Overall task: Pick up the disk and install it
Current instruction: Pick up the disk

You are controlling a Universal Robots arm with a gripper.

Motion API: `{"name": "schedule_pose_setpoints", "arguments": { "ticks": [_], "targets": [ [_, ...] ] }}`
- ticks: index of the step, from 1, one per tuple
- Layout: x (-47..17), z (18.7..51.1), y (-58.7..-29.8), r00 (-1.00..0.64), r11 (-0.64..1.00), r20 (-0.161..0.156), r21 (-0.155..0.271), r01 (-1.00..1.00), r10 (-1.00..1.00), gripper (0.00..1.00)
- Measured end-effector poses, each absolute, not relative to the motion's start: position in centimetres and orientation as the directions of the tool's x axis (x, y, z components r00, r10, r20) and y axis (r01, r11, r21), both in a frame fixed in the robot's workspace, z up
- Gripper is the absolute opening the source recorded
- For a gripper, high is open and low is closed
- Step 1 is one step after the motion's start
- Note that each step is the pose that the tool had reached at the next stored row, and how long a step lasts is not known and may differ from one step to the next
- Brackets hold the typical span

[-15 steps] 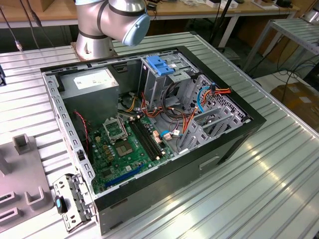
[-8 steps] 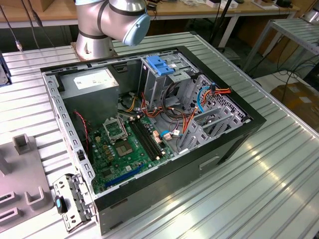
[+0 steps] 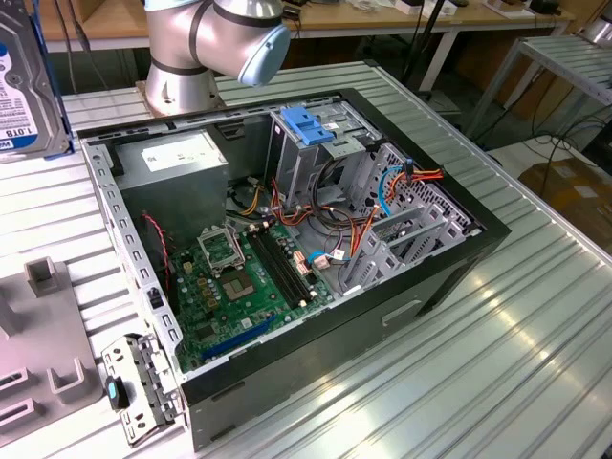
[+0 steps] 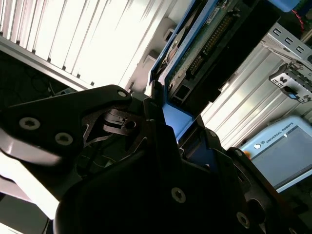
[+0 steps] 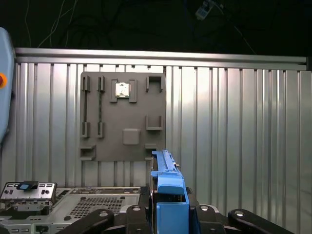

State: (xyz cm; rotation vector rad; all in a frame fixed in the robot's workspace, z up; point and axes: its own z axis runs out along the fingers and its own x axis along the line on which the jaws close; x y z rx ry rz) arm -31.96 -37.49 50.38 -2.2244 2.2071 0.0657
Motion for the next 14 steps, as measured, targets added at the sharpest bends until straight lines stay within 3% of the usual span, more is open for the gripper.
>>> {"name": "schedule_pose_setpoints", "arguments": {
  "ticks": [14],
  "targets": [
    [-30.0, 50.4, -37.5, 0.007, -0.008, -0.035, 0.024, -1.000, -0.999, 0.37]
  ]
}}
